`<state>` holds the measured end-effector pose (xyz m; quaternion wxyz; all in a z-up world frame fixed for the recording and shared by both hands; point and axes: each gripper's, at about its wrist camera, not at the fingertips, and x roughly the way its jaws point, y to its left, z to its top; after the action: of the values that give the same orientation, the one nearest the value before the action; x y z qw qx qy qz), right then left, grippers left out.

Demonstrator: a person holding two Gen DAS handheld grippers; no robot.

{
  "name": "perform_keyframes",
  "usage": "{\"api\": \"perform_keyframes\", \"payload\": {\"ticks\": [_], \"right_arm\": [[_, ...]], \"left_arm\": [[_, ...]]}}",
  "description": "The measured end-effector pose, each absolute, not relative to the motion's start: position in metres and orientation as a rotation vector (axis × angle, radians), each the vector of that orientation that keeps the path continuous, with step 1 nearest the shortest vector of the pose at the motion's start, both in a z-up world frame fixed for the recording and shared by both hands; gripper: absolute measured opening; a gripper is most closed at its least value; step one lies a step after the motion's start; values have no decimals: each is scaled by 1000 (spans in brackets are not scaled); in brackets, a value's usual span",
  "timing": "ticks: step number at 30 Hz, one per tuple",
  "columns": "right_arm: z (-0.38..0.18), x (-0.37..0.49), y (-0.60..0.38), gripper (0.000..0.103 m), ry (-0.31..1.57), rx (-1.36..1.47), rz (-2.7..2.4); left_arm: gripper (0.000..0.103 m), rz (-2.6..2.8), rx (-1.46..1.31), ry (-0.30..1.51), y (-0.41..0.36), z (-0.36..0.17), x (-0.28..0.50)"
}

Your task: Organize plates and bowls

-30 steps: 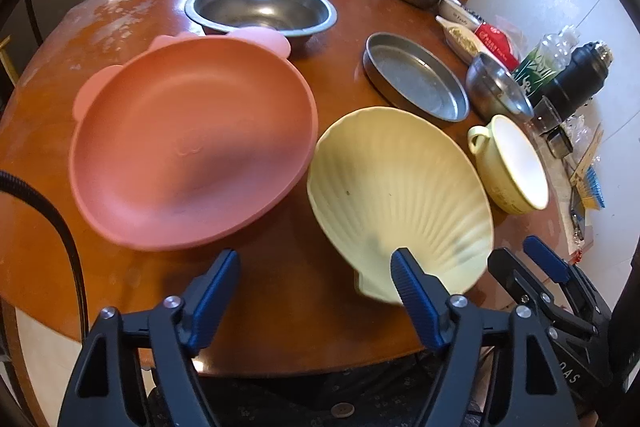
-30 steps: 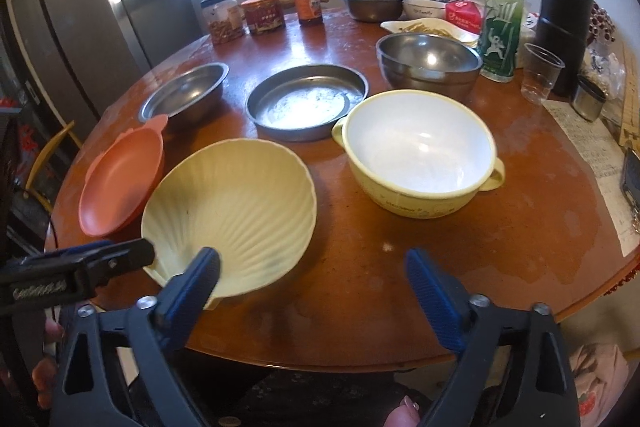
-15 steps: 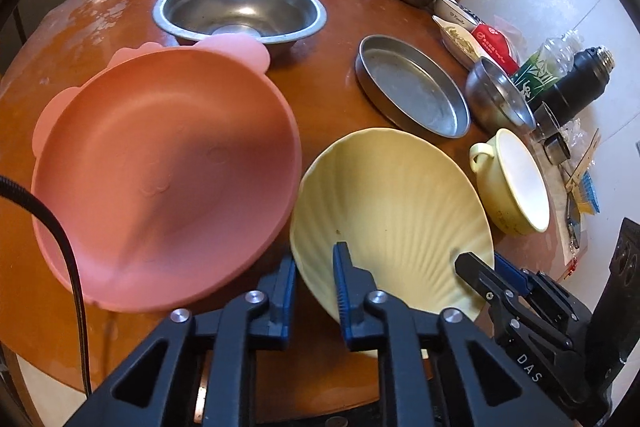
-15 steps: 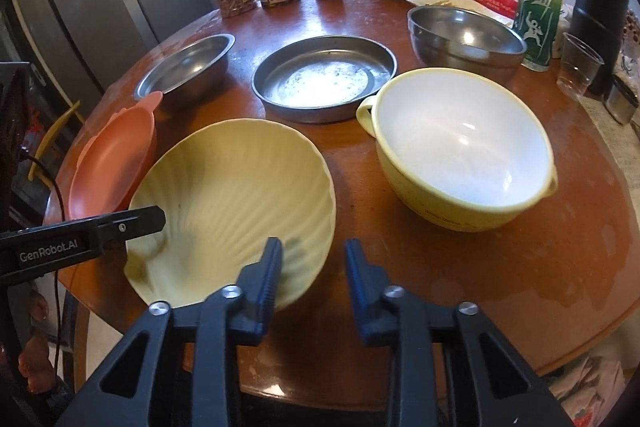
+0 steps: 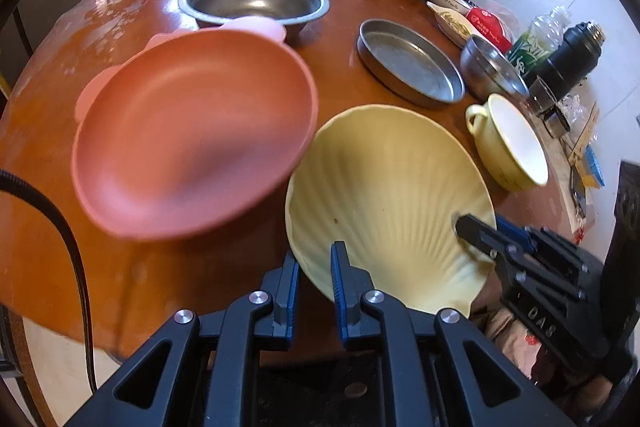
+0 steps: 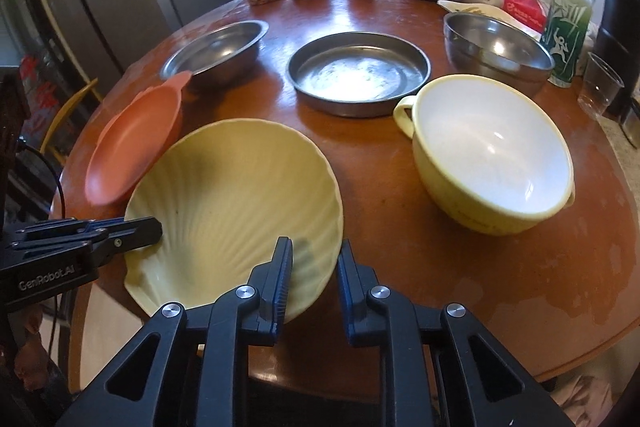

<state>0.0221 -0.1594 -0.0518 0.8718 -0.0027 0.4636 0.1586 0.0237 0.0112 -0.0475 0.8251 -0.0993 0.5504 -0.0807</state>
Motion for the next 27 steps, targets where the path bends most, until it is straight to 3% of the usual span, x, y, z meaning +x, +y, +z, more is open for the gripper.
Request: {"api": "perform_keyframes", "payload": {"ticks": [27], "right_arm": [[-55,54,-71,23,958,-133,436]], "left_arm": [[16,-5,-297,1139,81,-47,20]]}}
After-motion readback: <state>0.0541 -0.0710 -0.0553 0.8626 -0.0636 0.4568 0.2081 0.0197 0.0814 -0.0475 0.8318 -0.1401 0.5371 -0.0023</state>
